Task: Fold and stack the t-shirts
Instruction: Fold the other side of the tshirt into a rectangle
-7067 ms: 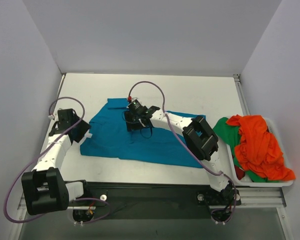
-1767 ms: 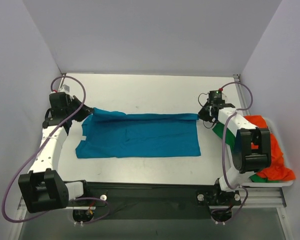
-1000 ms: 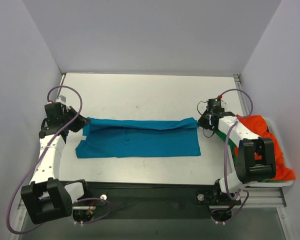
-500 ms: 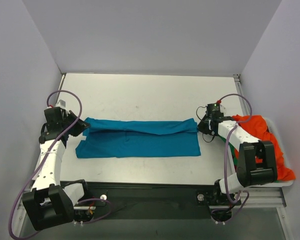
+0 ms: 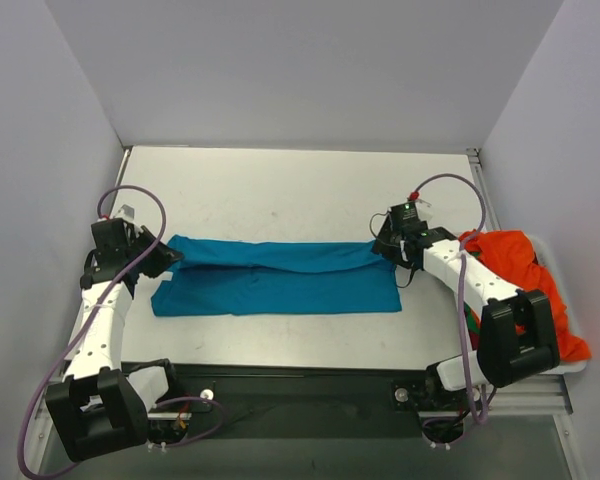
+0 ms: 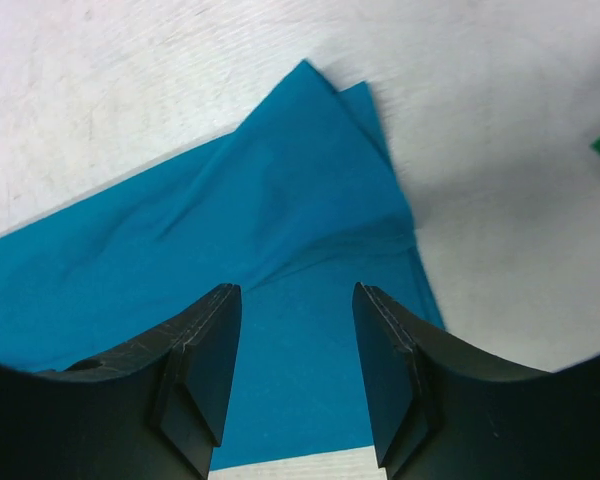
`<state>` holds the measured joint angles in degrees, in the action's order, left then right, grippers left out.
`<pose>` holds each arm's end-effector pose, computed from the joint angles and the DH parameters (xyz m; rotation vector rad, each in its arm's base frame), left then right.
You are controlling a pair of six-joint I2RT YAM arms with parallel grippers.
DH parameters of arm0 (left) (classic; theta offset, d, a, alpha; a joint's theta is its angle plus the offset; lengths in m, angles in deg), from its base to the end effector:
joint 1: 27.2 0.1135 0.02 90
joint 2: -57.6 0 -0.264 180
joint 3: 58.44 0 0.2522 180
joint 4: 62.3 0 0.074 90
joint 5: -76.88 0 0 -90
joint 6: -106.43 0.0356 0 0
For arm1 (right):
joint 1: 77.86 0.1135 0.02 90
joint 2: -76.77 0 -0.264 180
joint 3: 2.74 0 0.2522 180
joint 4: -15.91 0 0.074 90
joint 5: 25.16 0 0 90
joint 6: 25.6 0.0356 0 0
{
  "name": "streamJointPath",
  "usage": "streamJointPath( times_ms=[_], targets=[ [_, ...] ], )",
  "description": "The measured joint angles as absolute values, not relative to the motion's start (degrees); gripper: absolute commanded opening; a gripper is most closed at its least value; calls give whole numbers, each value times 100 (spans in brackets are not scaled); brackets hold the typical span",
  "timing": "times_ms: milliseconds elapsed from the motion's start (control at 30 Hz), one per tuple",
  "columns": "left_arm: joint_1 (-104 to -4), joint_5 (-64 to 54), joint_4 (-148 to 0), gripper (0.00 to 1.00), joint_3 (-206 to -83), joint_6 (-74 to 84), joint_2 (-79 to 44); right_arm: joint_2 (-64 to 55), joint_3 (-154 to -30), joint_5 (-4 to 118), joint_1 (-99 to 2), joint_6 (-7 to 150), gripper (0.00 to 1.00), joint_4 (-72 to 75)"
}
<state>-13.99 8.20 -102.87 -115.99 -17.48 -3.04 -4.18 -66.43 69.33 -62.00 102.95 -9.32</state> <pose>0.2171 0.0377 0.2560 -0.7627 2.2207 -0.6133 0.2894 0.0793 0.2254 0.5002 2.2879 0.3895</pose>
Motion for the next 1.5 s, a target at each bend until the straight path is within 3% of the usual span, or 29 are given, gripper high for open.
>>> streamJointPath(
  times_ms=[167,633,1033,1500],
  targets=[
    [-1397,837,-10285,0,-11588,-1748,-300,-613,-6731,7150,-5944,10389,56,-1028],
    [-1397,888,-10245,0,-11442,-1751,-265,-1354,-6757,6688,-6547,11000,52,-859],
    [-1397,947,-10239,0,-11442,-1751,-265,-1437,-6753,6494,-6589,11241,0,-680],
    [-1397,947,-10193,0,-11442,-1764,-295,-503,-6410,6544,-6316,11237,0,-730]
  ],
)
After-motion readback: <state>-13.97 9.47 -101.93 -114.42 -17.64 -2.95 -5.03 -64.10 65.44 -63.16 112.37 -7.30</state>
